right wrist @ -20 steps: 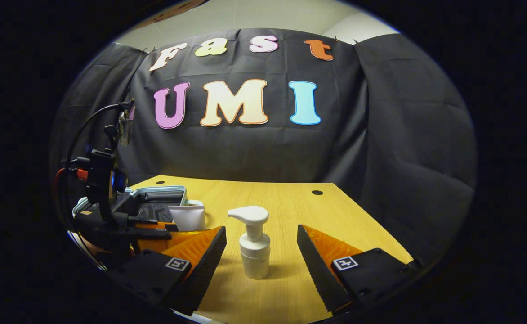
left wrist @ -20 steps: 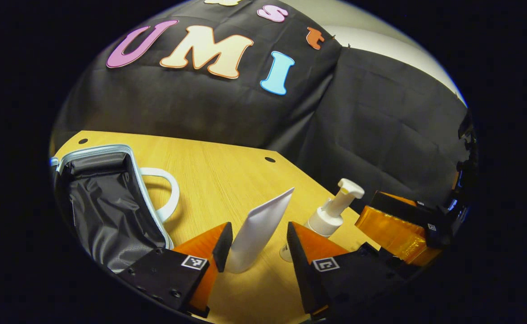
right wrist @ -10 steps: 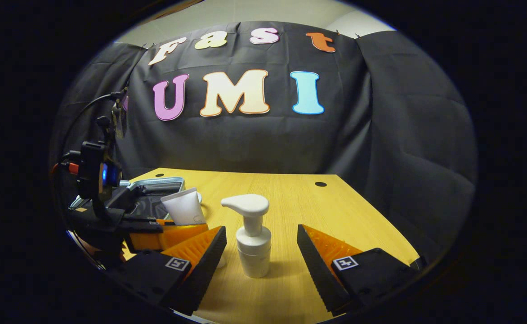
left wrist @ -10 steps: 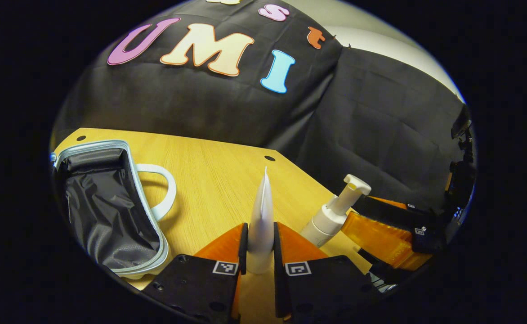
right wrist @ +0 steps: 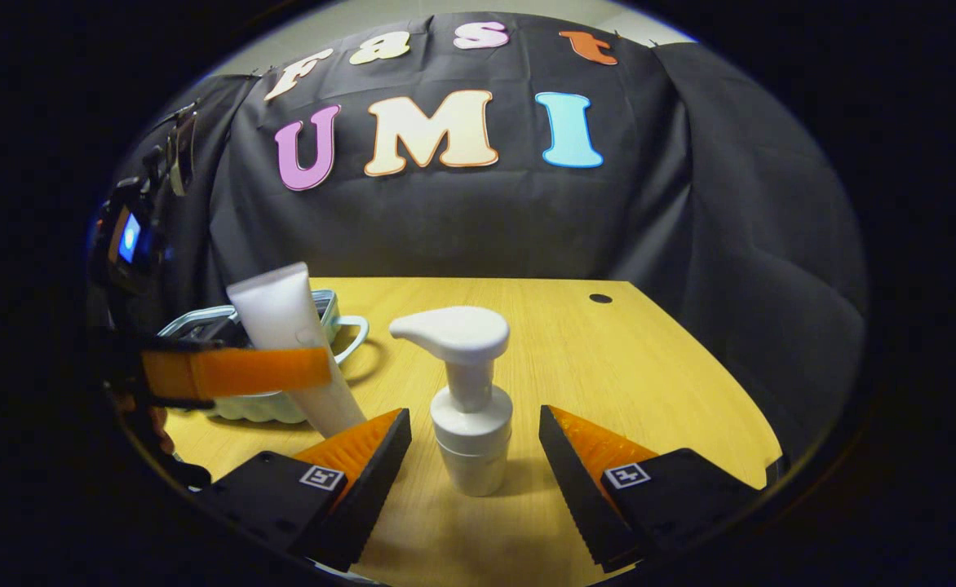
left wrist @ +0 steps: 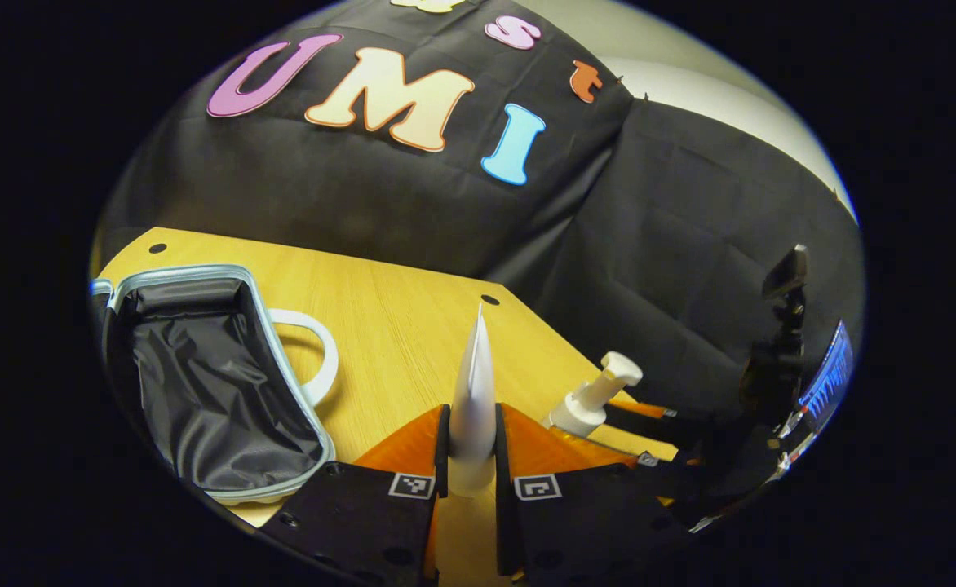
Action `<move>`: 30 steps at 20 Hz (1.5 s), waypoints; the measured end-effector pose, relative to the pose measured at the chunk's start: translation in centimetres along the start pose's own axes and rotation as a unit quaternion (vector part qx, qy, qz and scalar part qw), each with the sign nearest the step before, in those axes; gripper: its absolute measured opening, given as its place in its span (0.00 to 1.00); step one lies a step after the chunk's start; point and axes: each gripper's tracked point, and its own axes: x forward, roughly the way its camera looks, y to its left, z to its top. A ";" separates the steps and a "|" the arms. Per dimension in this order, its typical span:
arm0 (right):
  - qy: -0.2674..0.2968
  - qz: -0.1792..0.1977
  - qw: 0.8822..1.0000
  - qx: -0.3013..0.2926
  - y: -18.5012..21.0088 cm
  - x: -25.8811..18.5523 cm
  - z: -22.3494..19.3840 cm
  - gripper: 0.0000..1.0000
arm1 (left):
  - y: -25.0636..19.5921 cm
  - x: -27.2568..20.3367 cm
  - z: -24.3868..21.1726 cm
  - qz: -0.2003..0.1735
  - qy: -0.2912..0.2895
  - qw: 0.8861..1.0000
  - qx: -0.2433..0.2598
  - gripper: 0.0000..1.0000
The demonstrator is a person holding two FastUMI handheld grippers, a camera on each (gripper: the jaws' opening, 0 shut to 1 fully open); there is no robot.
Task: First open the suitcase, pack the skin care products into it, and then close the suitcase.
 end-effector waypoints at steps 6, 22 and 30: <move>0.013 0.006 1.000 -0.008 0.8 1.2 -0.3 0.63 | 3.1 -4.2 5.3 0.027 -0.027 0.999 -0.020 0.20; 0.025 0.156 0.987 -0.008 13.4 0.3 8.9 0.61 | 20.2 -9.9 2.5 0.126 0.145 0.975 -0.114 0.21; 0.034 0.240 0.970 -0.030 22.6 2.3 12.4 0.60 | 23.8 -9.0 1.5 0.155 0.162 0.966 -0.128 0.29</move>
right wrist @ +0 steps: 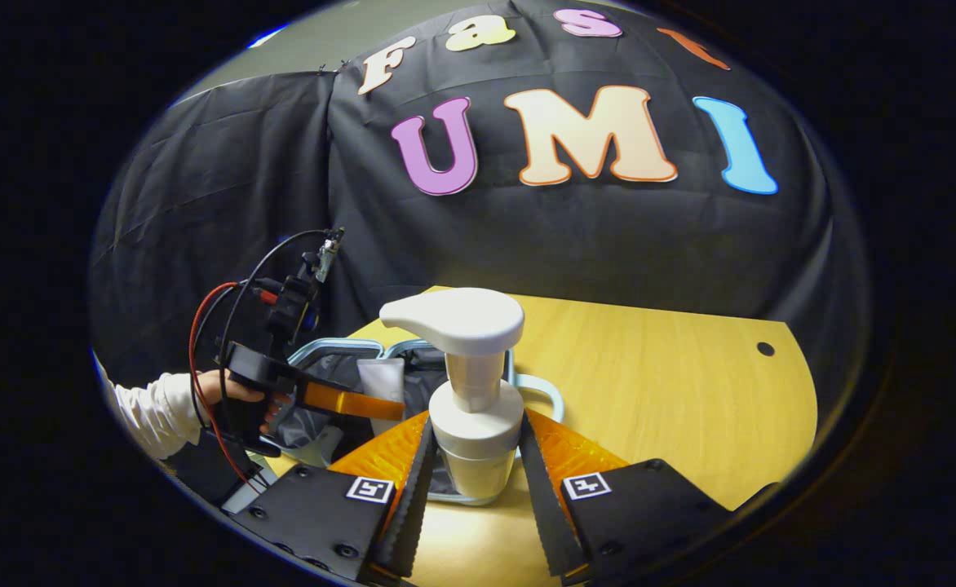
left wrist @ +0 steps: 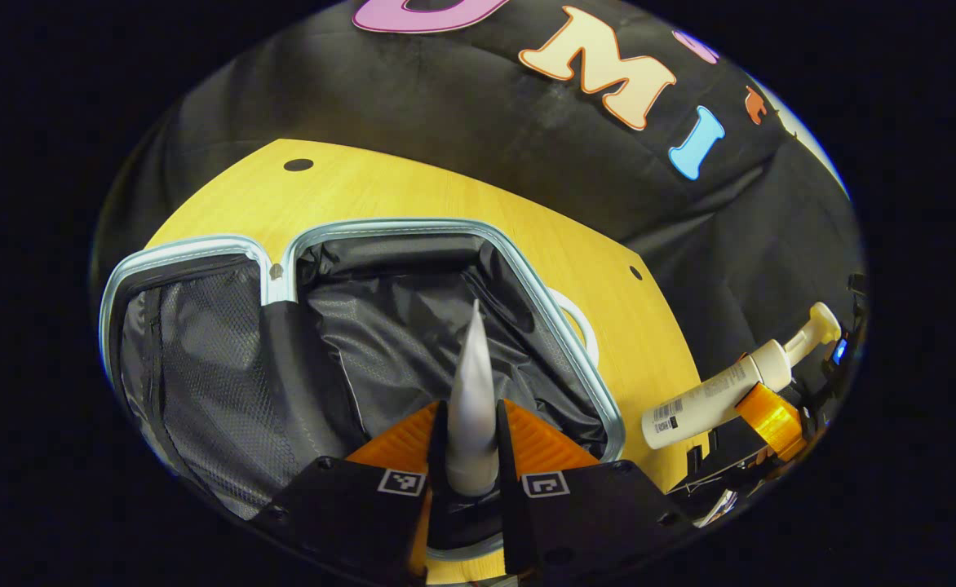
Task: First open the suitcase, pack the skin care products into it, and then close the suitcase.
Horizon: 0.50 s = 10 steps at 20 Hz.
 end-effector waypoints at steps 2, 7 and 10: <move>0.006 0.010 1.000 -0.007 0.9 1.4 0.5 0.60 | 0.3 -0.5 0.7 0.005 -0.014 1.000 0.002 0.41; 0.058 0.038 0.998 -0.001 2.6 5.2 -1.4 0.60 | 0.9 -4.0 3.4 0.016 -0.077 0.997 0.002 0.92; 0.100 0.044 0.994 -0.004 3.0 7.3 -3.4 0.60 | 1.3 -7.7 4.8 0.016 -0.131 0.991 -0.007 0.94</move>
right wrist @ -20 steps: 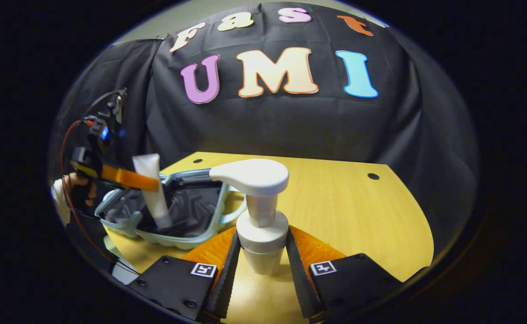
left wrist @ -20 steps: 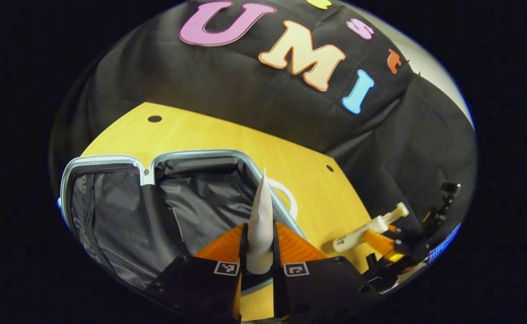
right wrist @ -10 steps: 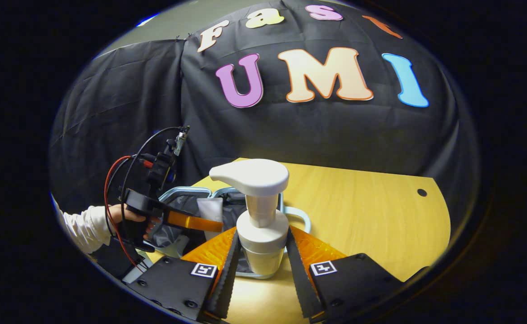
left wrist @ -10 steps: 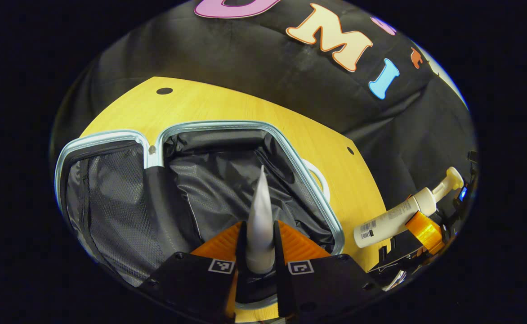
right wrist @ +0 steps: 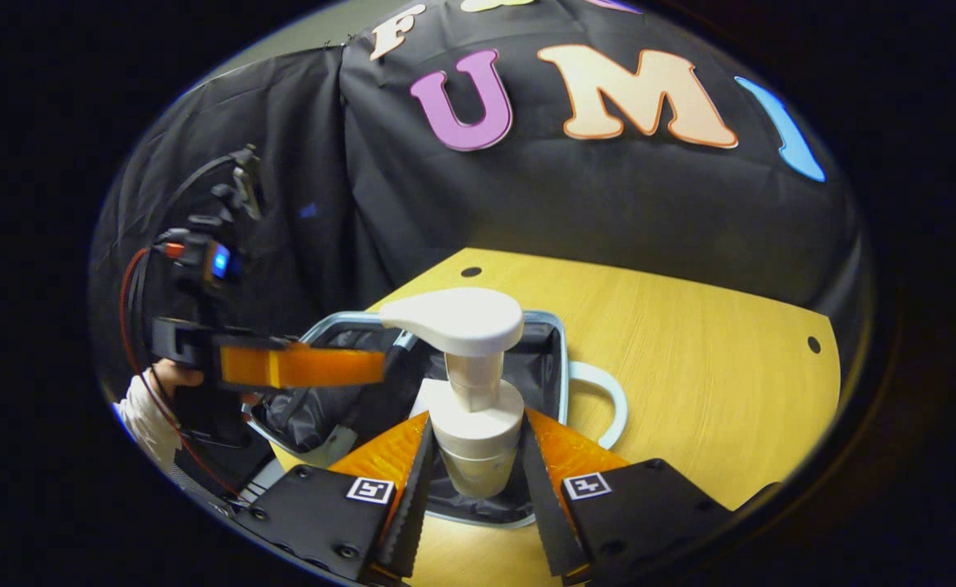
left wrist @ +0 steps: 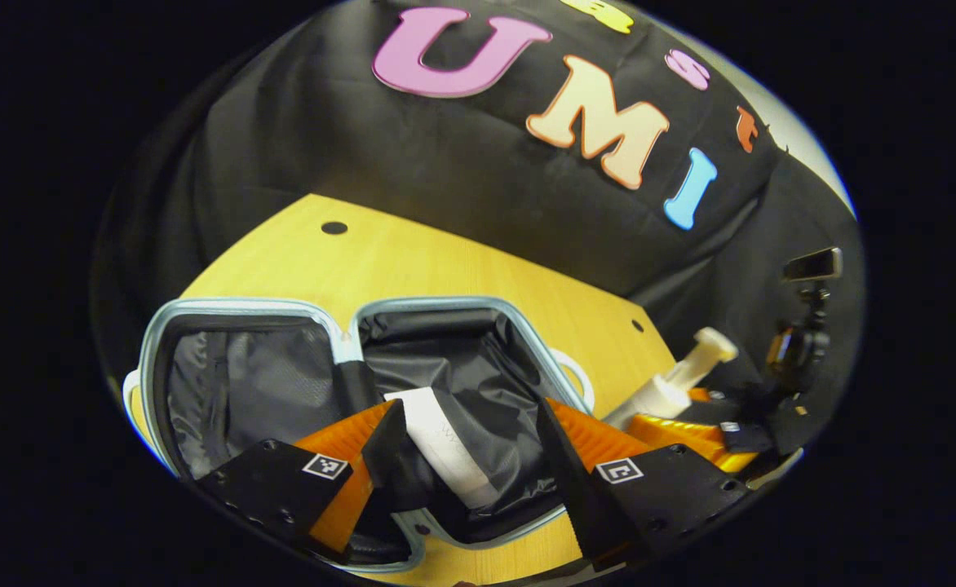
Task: First open the suitcase, pack the skin care products into it, and then close the suitcase.
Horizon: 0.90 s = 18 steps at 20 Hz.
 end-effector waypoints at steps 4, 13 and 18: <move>0.038 0.001 0.999 -0.011 0.2 2.3 -2.0 0.60 | 3.6 -5.6 2.4 0.046 -0.077 0.996 -0.031 0.94; -0.008 0.000 1.000 -0.015 1.6 2.7 -0.6 1.00 | 16.6 -16.7 2.2 0.174 -0.180 0.960 -0.128 0.94; -0.116 -0.009 0.993 -0.021 1.2 -4.8 2.9 0.99 | 23.0 -17.8 -0.2 0.210 -0.198 0.939 -0.186 0.94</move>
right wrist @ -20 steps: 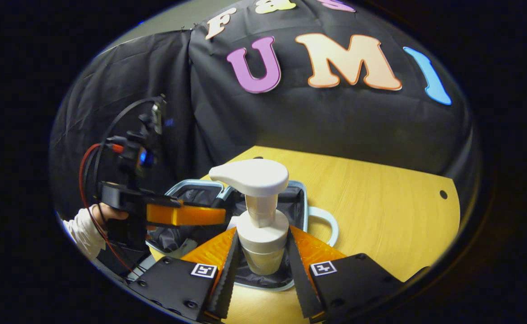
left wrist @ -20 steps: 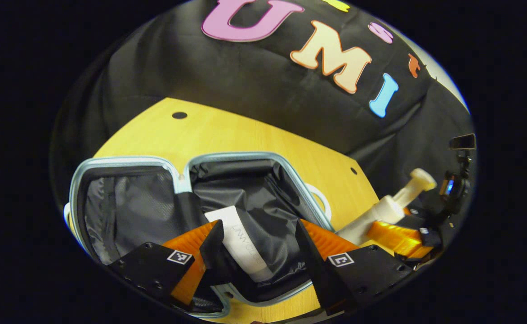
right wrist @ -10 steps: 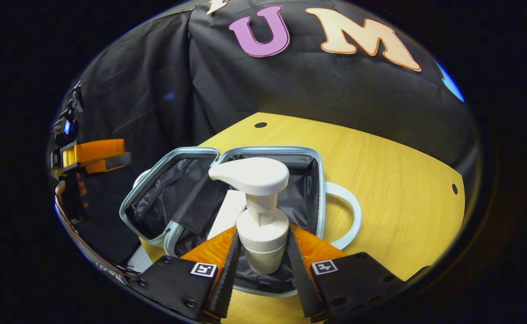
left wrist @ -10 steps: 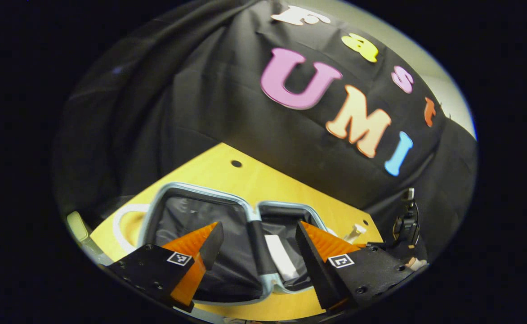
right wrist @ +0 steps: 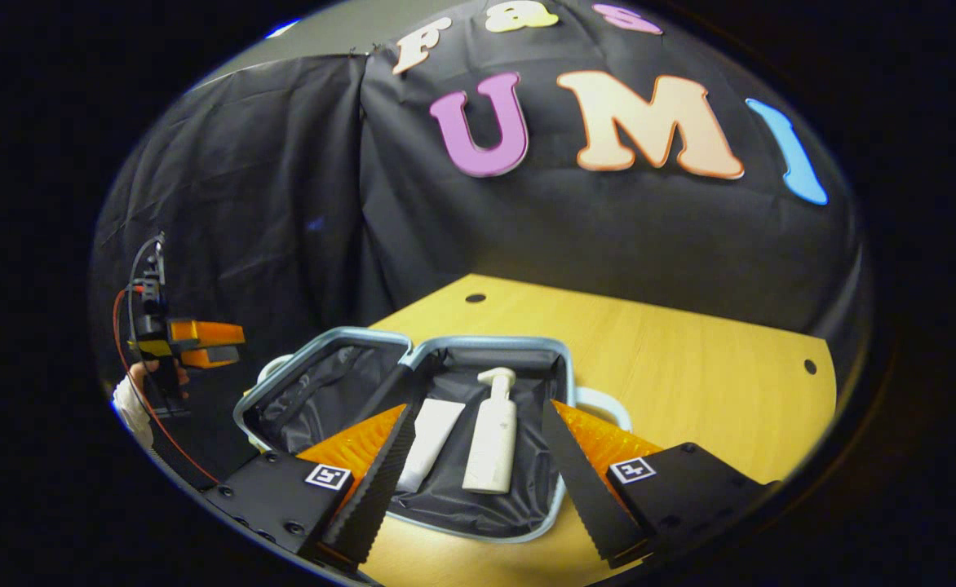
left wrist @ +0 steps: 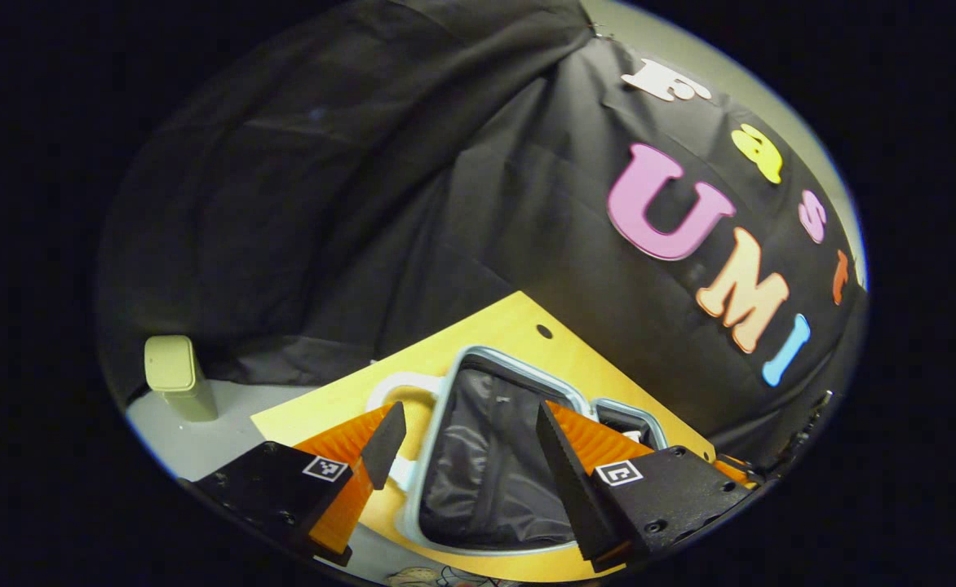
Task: First open the suitcase, pack the skin care products into it, and then close the suitcase.
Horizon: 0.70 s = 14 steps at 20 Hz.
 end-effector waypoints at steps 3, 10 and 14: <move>-0.033 -0.021 0.999 0.013 -1.4 -5.2 1.7 0.96 | 3.3 1.7 -1.2 0.011 0.009 0.999 -0.038 0.94; -0.075 -0.078 0.994 0.011 -3.9 -13.5 3.8 0.98 | 6.2 5.0 -4.0 -0.004 0.038 0.993 -0.115 0.84; -0.072 -0.086 0.994 -0.006 -3.3 -15.1 3.6 0.98 | 6.2 5.7 -4.8 -0.030 0.054 0.989 -0.137 0.66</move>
